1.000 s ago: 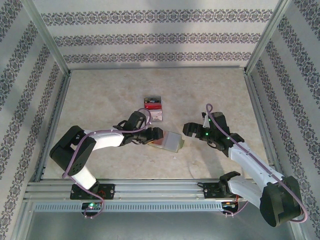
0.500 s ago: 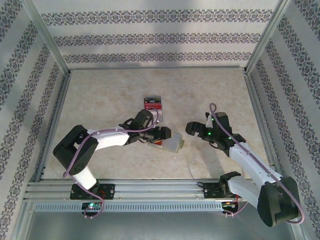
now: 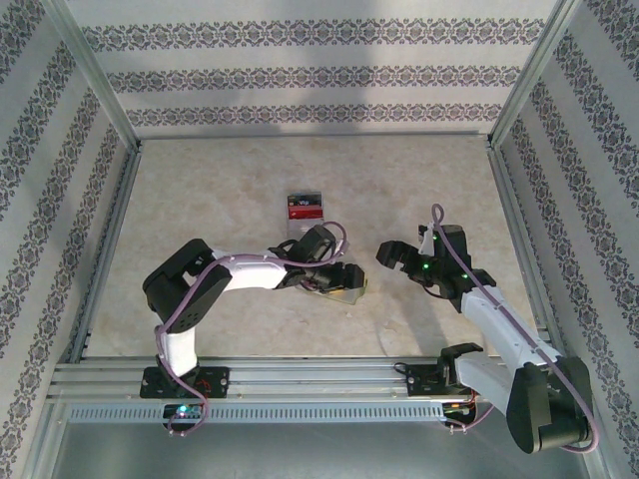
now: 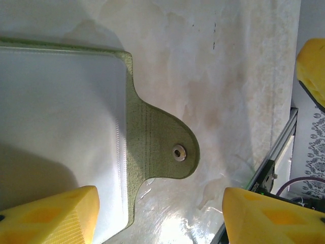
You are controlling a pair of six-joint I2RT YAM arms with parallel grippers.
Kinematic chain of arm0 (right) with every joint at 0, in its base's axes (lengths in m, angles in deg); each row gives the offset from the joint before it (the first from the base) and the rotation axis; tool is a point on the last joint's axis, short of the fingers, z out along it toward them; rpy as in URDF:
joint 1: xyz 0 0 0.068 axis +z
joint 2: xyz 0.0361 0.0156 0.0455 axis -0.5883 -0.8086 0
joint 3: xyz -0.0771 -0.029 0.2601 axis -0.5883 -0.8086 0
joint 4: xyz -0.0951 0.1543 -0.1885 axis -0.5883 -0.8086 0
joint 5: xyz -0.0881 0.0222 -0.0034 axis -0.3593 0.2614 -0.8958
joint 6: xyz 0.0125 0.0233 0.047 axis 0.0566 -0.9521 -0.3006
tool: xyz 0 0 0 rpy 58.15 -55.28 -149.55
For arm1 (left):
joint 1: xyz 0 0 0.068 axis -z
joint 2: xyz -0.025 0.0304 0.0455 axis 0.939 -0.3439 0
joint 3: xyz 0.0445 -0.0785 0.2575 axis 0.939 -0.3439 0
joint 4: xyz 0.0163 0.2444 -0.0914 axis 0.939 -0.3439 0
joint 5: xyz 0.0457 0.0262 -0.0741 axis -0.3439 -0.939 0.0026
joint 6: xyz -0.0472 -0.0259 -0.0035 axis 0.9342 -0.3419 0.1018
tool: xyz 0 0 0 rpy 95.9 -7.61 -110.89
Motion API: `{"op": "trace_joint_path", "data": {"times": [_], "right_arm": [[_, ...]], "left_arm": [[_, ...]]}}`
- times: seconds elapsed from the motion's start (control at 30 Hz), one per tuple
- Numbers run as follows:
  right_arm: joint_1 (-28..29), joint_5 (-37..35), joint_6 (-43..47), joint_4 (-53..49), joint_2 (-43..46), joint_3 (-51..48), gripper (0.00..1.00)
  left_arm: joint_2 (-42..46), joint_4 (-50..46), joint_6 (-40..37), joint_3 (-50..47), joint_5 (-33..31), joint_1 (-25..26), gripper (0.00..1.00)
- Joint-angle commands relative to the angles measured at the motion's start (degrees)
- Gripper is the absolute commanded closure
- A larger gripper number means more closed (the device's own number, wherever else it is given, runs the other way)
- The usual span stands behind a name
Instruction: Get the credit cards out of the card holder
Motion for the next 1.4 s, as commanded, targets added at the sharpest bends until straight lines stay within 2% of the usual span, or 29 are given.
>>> {"op": "trace_joint_path", "data": {"times": [0.0, 0.27, 0.57, 0.9, 1.13, 1.37], "right_arm": [[-0.6, 1.0, -0.5, 0.7, 0.6, -0.7, 0.02], [-1.4, 0.1, -0.3, -0.1, 1.6, -0.7, 0.02], [-3.6, 2.4, -1.0, -1.5, -0.2, -0.4, 0.02], [-3.9, 4.4, 0.2, -1.7, -1.4, 0.2, 0.03], [-3.9, 9.0, -0.7, -1.9, -3.6, 1.8, 0.12], [-2.7, 16.0, -6.6, -1.7, -6.5, 5.3, 0.29]], "left_arm": [[-2.5, -2.3, -1.0, 2.1, -0.1, 1.4, 0.34], [-5.6, -3.5, 0.3, 4.7, -3.0, 2.7, 0.34], [-7.0, 0.9, 3.9, 7.1, -6.6, 2.6, 0.34], [0.5, -2.4, 0.4, 4.9, -5.5, 1.9, 0.34], [9.1, -8.3, -2.6, 3.2, -6.2, 0.4, 0.33], [17.3, -12.6, -4.3, -1.4, -7.9, -5.1, 0.33]]}}
